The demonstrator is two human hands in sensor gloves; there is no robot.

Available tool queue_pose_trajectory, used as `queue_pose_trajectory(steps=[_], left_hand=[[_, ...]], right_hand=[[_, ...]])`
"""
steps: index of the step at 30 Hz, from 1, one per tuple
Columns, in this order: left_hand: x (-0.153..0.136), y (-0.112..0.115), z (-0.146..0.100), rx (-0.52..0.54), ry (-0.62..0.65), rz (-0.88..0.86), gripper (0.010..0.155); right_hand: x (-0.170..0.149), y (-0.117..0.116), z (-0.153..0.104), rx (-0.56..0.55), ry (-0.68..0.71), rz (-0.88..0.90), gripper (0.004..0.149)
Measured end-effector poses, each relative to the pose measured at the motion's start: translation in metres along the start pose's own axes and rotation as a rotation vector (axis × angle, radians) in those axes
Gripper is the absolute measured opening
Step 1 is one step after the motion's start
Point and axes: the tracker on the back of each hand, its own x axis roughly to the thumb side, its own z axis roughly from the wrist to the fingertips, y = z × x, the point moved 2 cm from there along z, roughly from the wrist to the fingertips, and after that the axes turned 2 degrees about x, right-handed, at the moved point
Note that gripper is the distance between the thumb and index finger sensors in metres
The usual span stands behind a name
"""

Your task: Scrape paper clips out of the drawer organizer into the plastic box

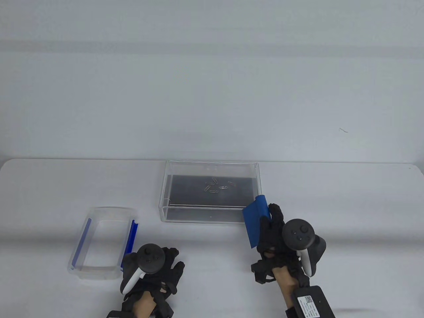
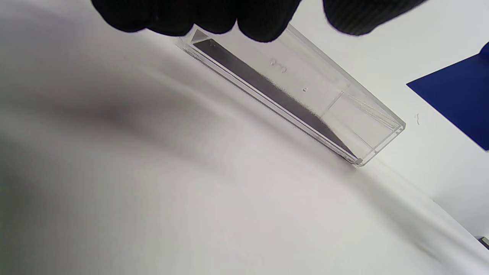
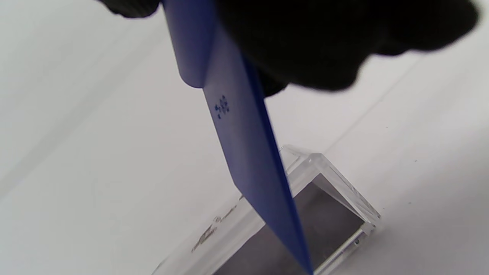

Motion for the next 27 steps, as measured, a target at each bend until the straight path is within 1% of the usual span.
queue_pose_trajectory(steps=[2,3,7,11,13,19,20,23,27], left_hand=[[-0.001,-0.003,0.000,0.011,-0.001,-0.008,0.065],[-0.001,-0.004,-0.001,0.017,-0.001,-0.016,0.065],[-0.003,-0.007,-0.001,0.023,-0.004,-0.025,0.065],[-0.005,-0.008,-0.002,0.026,-0.010,-0.035,0.065],[-0.005,-0.009,-0.002,0.026,-0.011,-0.039,0.065],[-0.005,-0.010,-0.002,0.028,-0.015,-0.044,0.065],[-0.006,-0.010,-0.002,0.027,-0.017,-0.044,0.065],[-0.006,-0.011,-0.003,0.026,-0.021,-0.041,0.065],[-0.006,-0.012,-0.003,0.029,-0.024,-0.044,0.065]], right_hand=[[-0.003,0.000,0.019,0.048,-0.077,0.062,0.068],[-0.004,0.000,0.028,0.055,-0.105,0.110,0.069],[-0.006,-0.003,0.053,0.075,-0.160,0.227,0.075],[-0.007,-0.014,0.074,0.110,-0.195,0.239,0.075],[-0.009,-0.019,0.081,0.104,-0.207,0.228,0.075],[-0.012,-0.040,0.096,0.143,-0.256,0.180,0.072],[-0.010,-0.046,0.099,0.165,-0.257,0.175,0.072],[-0.006,-0.056,0.102,0.182,-0.255,0.178,0.071],[0.007,-0.076,0.104,0.220,-0.231,0.166,0.071]])
